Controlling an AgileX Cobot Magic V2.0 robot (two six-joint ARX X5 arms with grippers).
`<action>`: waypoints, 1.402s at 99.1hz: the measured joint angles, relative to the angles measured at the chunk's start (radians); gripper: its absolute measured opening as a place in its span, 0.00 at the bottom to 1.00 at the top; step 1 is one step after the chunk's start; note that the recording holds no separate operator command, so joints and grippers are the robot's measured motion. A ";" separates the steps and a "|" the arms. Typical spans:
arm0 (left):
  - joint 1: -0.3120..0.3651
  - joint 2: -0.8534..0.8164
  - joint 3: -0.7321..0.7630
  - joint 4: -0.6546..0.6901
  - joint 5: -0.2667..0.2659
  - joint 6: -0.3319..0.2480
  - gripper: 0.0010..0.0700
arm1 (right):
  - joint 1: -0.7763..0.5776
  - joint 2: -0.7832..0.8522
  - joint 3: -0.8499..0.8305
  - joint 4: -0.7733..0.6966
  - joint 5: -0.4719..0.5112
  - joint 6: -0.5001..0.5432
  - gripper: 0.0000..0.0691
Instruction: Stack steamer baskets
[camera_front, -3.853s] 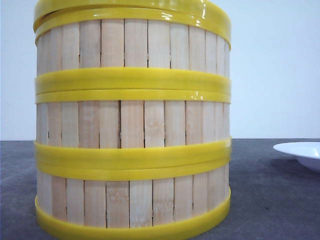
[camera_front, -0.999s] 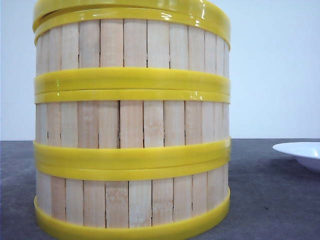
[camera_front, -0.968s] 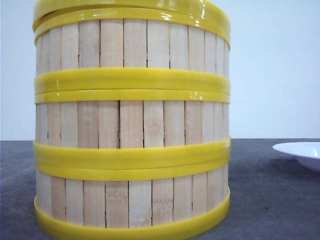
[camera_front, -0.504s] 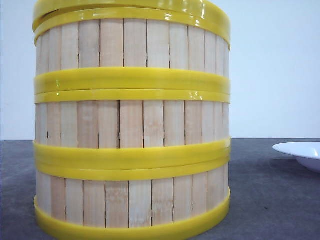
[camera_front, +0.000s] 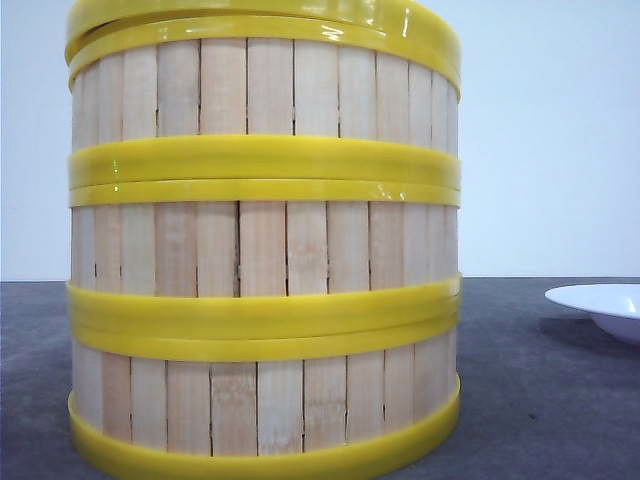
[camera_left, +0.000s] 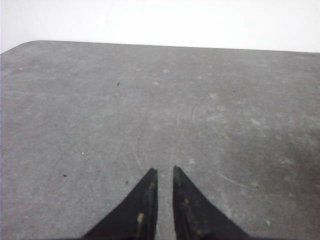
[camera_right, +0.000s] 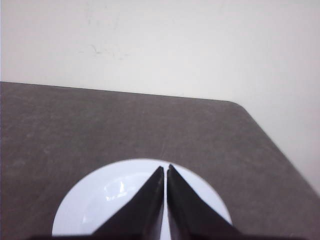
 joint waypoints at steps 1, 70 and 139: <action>0.000 0.000 0.000 0.000 0.000 0.000 0.03 | 0.000 -0.006 -0.009 0.000 0.000 0.002 0.00; 0.000 0.000 0.000 0.000 0.000 0.000 0.03 | -0.014 -0.157 -0.203 -0.037 -0.001 0.066 0.00; 0.000 0.000 0.000 0.000 0.000 0.000 0.03 | -0.014 -0.157 -0.203 -0.037 0.000 0.077 0.00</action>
